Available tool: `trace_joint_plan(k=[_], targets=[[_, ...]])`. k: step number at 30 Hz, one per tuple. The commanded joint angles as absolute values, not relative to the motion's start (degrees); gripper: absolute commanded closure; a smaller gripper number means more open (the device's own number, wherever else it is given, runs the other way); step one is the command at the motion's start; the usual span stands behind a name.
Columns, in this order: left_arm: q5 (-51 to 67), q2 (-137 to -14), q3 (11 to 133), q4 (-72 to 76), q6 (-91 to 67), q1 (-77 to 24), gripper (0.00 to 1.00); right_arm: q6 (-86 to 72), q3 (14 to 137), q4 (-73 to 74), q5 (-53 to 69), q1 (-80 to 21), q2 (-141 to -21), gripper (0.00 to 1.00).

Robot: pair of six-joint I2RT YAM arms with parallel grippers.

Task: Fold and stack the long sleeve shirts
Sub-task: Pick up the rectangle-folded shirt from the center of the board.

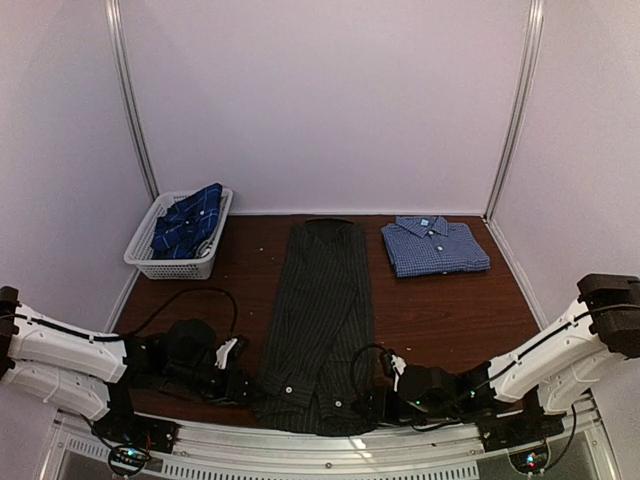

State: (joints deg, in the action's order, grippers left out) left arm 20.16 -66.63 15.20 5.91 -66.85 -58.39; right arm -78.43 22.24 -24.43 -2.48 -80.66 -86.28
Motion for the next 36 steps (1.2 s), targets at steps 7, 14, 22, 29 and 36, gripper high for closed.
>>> trace_joint_plan(k=[7,14,22,29,36], targets=[[19.96,-69.08,16.26,8.17,-63.29,-52.42,0.55,-78.78,18.98,-17.04,-2.71,-79.17,-82.88,0.63],[23.10,-75.90,17.18,12.69,-61.90,-51.59,0.62,-77.79,19.48,-18.67,-1.72,-78.44,-83.28,0.68],[25.73,-76.90,17.29,13.71,-62.17,-52.22,0.87,-75.74,21.46,-20.20,-0.09,-78.40,-84.95,0.79],[27.05,-72.68,17.45,12.30,-63.60,-53.21,1.00,-72.79,24.95,-16.34,-0.41,-78.40,-82.09,1.00],[26.71,-66.58,20.56,6.81,-64.56,-52.30,1.00,-69.98,28.05,-10.00,-3.57,-76.95,-74.79,1.00]])
